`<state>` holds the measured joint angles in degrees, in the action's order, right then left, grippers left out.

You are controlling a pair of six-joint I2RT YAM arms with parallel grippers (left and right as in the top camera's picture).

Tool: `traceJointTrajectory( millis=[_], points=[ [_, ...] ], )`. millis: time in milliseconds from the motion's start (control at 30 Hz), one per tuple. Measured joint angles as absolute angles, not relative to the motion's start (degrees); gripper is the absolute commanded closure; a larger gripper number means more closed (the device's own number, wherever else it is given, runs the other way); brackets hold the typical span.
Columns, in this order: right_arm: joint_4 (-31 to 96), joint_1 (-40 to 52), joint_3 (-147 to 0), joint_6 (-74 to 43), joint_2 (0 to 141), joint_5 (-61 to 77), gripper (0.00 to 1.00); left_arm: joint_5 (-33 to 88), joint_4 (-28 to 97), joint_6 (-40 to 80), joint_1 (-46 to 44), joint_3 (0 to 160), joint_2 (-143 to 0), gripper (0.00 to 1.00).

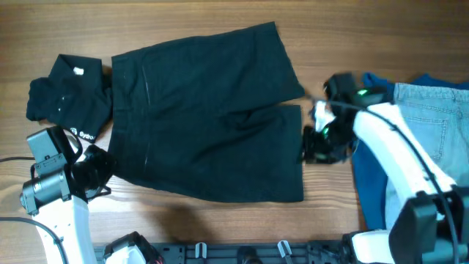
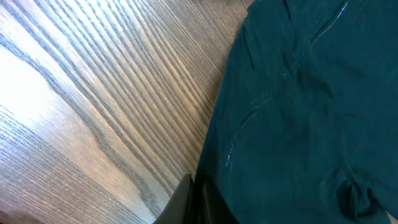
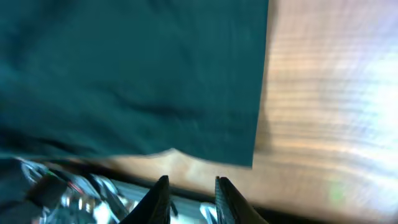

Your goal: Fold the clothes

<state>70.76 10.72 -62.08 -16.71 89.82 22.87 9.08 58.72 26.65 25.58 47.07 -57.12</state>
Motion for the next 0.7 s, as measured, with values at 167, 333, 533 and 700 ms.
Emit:
traceJointTrajectory(
  millis=[167, 333, 533, 700],
  points=[
    [66.76, 11.86, -45.98, -18.17, 90.02, 27.22, 0.8, 9.08, 58.72, 26.65, 25.58, 47.07, -57.12, 0.96],
    [62.17, 11.86, -39.88, -17.26, 90.02, 32.86, 0.24, 9.1, 58.15, 26.65, 25.58, 47.07, -57.12, 0.96],
    [52.18, 11.86, -36.62, -26.04, 90.06, 32.86, 0.25, 9.1, 58.02, 26.65, 25.58, 47.07, -57.12, 0.96],
    [48.36, 11.86, -36.47, -30.92, 90.08, 32.95, 0.44, 9.1, 58.02, 26.65, 25.58, 47.07, -57.12, 0.96]
  ],
)
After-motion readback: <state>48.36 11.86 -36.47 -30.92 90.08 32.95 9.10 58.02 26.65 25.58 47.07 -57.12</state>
